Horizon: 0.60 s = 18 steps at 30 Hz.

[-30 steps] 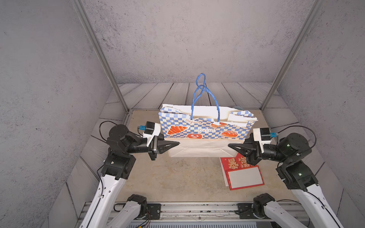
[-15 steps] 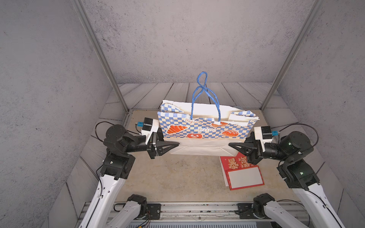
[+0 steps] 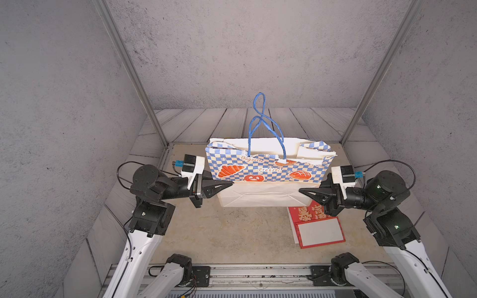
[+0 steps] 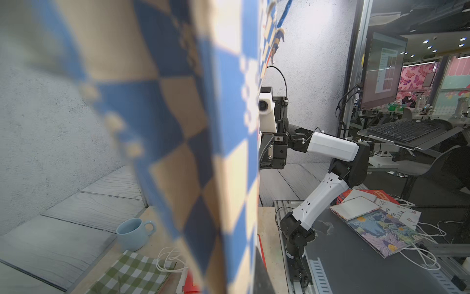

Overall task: Put away the paper bag
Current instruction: Press the paper bag at the center of the board.

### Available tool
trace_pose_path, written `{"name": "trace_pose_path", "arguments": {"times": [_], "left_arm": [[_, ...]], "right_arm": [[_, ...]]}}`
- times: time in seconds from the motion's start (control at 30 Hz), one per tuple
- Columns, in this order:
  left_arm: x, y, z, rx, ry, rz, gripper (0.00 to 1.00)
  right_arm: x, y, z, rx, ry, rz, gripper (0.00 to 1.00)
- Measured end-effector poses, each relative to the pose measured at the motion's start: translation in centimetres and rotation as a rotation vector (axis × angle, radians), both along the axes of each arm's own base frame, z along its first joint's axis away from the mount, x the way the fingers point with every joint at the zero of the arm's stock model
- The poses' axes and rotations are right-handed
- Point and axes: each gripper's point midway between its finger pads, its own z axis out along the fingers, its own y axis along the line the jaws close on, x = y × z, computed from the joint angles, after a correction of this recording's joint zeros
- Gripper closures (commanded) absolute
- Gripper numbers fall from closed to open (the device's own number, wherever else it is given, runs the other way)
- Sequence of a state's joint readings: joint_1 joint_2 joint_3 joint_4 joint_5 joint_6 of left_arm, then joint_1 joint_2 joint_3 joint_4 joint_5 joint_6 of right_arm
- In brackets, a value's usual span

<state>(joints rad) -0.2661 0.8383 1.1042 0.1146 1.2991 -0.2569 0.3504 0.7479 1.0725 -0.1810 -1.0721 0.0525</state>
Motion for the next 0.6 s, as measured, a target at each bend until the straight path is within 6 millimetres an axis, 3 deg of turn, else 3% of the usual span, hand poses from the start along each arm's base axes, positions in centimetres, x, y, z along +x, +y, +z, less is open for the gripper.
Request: {"name": "trace_pose_path", "arguments": {"times": [0.07, 0.17, 0.23, 0.47, 0.53, 0.57, 0.6], "left_arm": [[0.1, 0.1, 0.4, -0.007, -0.012, 0.018, 0.51], [0.2, 0.2, 1.0, -0.024, -0.025, 0.046, 0.50], [0.2, 0.3, 1.4, -0.033, -0.033, 0.057, 0.56], [-0.1, 0.5, 2.5, -0.051, -0.067, 0.065, 0.97], [-0.2, 0.5, 2.6, -0.052, -0.070, 0.062, 0.99], [-0.3, 0.5, 2.6, -0.052, -0.068, 0.059, 0.95], [-0.3, 0.5, 2.7, -0.052, -0.070, 0.058, 0.84]], "right_arm": [[0.0, 0.0, -0.1, -0.004, 0.006, 0.000, 1.00], [0.0, 0.0, -0.4, -0.009, 0.014, 0.001, 1.00], [0.0, 0.0, -0.5, -0.013, 0.022, 0.003, 1.00], [-0.1, 0.0, -0.6, -0.016, 0.026, 0.008, 1.00], [-0.1, 0.0, -0.6, -0.015, 0.024, 0.010, 1.00], [-0.2, 0.0, -0.6, -0.015, 0.024, 0.010, 1.00], [-0.2, 0.0, -0.6, -0.015, 0.023, 0.011, 1.00]]}}
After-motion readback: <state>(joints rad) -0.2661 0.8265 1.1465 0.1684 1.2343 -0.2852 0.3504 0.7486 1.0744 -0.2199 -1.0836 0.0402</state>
